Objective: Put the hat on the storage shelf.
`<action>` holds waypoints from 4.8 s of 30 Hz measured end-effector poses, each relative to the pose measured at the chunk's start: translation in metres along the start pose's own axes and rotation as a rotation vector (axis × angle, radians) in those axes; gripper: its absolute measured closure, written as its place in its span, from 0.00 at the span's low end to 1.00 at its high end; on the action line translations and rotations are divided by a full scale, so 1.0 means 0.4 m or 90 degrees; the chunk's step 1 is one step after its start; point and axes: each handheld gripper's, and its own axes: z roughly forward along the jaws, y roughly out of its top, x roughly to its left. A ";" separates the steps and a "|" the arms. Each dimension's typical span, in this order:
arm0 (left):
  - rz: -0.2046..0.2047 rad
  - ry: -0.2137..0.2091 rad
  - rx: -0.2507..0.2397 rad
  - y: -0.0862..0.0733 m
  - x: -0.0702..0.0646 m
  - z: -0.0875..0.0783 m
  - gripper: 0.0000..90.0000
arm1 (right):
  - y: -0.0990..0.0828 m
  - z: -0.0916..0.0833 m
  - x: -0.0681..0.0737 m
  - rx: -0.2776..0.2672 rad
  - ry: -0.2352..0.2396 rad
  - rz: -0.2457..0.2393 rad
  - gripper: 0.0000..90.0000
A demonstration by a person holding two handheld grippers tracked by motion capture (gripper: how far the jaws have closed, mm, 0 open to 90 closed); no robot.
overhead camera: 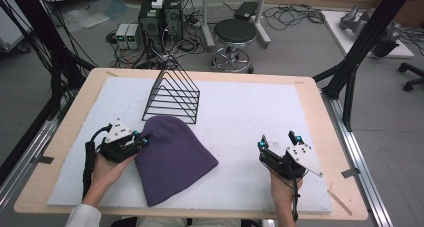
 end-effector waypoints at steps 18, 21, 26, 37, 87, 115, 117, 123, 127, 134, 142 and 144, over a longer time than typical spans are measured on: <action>0.142 0.078 -0.254 0.051 -0.035 -0.074 0.87 | 0.000 0.000 0.001 -0.003 0.000 -0.001 0.12; 0.157 0.082 -0.293 0.067 -0.038 -0.091 0.87 | 0.000 0.000 0.002 -0.005 0.001 -0.002 0.12; 0.183 0.082 -0.347 0.108 -0.037 -0.115 0.87 | 0.002 -0.004 0.002 -0.015 0.002 -0.002 0.12; 0.194 0.093 -0.409 0.196 -0.026 -0.144 0.86 | 0.009 -0.016 0.012 -0.051 0.012 0.004 0.12; 0.160 0.078 -0.457 0.405 0.047 -0.130 0.86 | 0.264 0.235 0.401 -0.106 0.459 0.018 0.26; 0.165 0.111 -0.431 0.456 0.157 -0.128 0.86 | 0.374 0.279 0.425 -0.114 0.307 -0.096 0.91; 0.171 0.116 -0.429 0.468 0.164 -0.129 0.86 | 0.385 0.285 0.429 -0.113 0.292 -0.100 0.91; 0.181 0.132 -0.432 0.497 0.184 -0.123 0.86 | 0.419 0.306 0.441 -0.116 0.249 -0.109 0.91; 0.183 0.141 -0.435 0.513 0.197 -0.116 0.86 | 0.439 0.319 0.447 -0.120 0.233 -0.113 0.91; 0.189 0.148 -0.444 0.542 0.201 -0.099 0.86 | 0.455 0.333 0.446 -0.128 0.211 -0.111 0.91; 0.210 0.164 -0.415 0.538 0.205 -0.062 0.86 | 0.447 0.355 0.436 -0.100 0.201 -0.117 0.91; 0.216 0.166 -0.412 0.538 0.204 -0.056 0.86 | 0.443 0.363 0.437 -0.096 0.193 -0.122 0.91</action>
